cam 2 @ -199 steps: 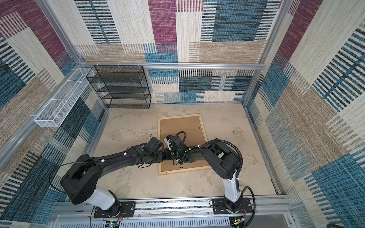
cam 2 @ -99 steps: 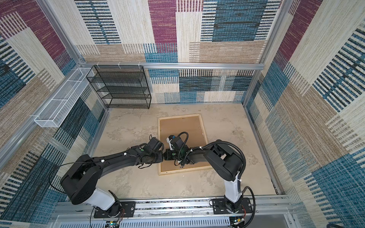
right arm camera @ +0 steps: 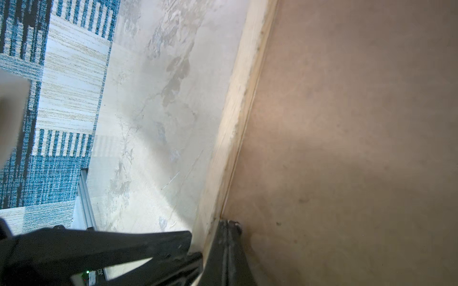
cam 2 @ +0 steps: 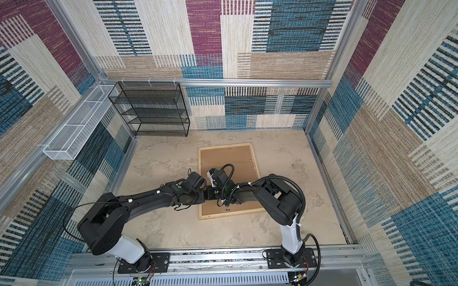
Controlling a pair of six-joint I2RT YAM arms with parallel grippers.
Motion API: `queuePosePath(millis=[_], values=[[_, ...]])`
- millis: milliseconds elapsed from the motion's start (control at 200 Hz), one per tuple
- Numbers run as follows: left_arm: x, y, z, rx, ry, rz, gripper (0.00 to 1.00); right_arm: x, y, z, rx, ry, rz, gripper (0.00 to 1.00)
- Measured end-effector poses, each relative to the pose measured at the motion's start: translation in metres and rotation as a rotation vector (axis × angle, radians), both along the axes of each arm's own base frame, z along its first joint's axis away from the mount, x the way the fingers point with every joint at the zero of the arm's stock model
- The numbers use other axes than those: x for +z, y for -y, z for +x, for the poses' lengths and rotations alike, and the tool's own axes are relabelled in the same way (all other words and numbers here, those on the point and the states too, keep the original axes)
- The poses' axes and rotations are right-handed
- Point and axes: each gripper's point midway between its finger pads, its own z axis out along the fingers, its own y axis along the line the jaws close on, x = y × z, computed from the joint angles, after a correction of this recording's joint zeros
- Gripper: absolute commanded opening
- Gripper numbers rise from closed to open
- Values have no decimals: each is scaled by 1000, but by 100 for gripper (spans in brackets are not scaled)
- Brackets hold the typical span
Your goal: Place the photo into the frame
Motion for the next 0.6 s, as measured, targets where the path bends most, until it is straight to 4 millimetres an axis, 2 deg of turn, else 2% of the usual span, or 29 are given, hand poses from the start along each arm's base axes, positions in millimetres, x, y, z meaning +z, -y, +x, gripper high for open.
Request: queuePosePath(millis=[471,601], values=[[-3,0,0,1,11,-5,12,-1,-2,2,13,-88,14,0],[-2,0,1,-2,15,-4,12,7,1,6,3,-66,22,0]])
